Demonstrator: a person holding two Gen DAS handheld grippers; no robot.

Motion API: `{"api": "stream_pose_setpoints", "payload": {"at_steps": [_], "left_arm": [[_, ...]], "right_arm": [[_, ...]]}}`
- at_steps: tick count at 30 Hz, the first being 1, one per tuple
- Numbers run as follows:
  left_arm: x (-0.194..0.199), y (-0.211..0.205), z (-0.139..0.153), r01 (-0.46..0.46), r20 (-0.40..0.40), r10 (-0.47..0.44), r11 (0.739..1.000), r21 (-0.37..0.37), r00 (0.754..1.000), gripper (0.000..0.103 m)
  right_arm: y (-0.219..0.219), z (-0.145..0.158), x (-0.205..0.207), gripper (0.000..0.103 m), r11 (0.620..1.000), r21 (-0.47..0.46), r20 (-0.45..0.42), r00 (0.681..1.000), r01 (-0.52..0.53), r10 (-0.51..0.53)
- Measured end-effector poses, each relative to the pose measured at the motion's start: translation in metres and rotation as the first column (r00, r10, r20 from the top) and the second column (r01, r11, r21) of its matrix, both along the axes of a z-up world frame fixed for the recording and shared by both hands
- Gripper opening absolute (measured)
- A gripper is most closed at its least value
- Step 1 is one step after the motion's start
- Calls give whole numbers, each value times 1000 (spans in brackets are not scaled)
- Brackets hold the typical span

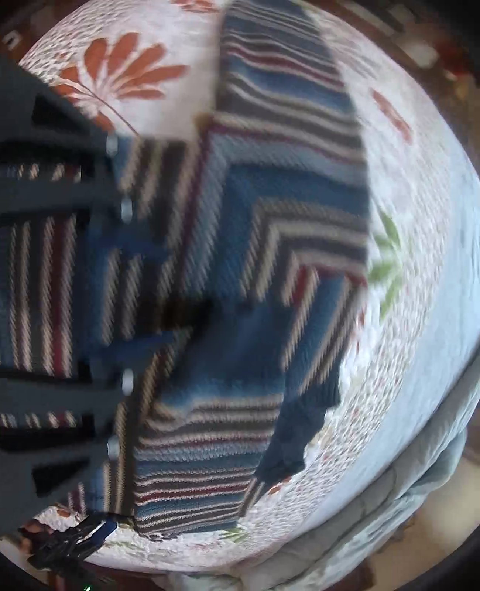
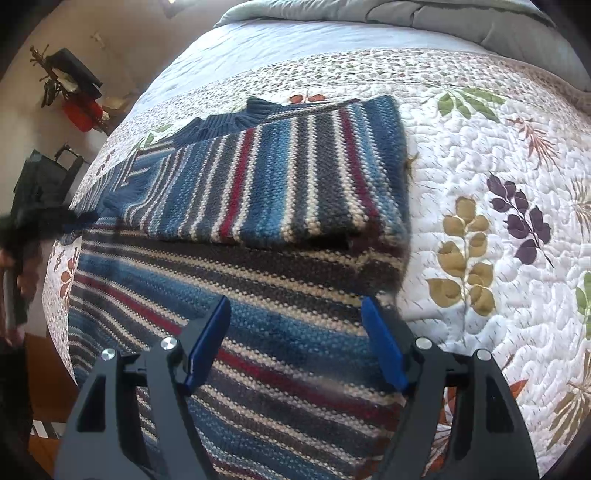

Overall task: Fold small clothes
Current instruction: 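Grasp the other sleeve cuff with the left gripper and lift it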

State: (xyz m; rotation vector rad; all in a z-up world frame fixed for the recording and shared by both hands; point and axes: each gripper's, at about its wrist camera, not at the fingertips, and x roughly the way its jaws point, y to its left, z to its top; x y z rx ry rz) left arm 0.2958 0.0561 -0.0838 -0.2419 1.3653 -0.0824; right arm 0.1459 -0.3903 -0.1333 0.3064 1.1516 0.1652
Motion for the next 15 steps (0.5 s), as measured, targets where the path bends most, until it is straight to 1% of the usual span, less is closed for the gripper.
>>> {"api": "stream_pose_setpoints", "payload": {"at_steps": [1, 3, 4, 5, 7, 9, 12, 14, 15], "left_arm": [[-2, 8, 0, -6, 1, 6, 1000, -19, 1000, 53], [2, 15, 2, -24, -3, 24, 999, -34, 1000, 53], [8, 13, 3, -28, -2, 28, 999, -46, 1000, 57], [17, 9, 4, -19, 1, 19, 997, -75, 1000, 64], [35, -1, 1, -14, -13, 13, 995, -100, 1000, 68], [51, -9, -10, -11, -49, 6, 993, -116, 999, 68], [62, -20, -35, -22, -139, 1, 988, -151, 990, 67], [62, -24, -47, -40, -169, 3, 976, -214, 986, 60], [61, -27, -50, -38, -172, -5, 969, -245, 985, 45]], "right_arm": [[-1, 0, 0, 73, 1000, 7, -3, 1000, 3, -3], [-2, 2, 2, 73, 1000, 18, -7, 1000, 9, -9], [-1, 3, 4, 73, 1000, 17, -7, 1000, 12, -12], [0, 5, 6, 73, 1000, 13, -7, 1000, 13, -13], [4, 7, 9, 73, 1000, 10, -5, 1000, 9, -9], [8, 10, 13, 73, 1000, 6, -3, 1000, 1, -1], [15, 16, 24, 73, 1000, -9, 3, 1000, -14, 14], [16, 20, 31, 73, 1000, -19, 7, 1000, -17, 17], [16, 22, 36, 73, 1000, -24, 9, 1000, -15, 15]]}}
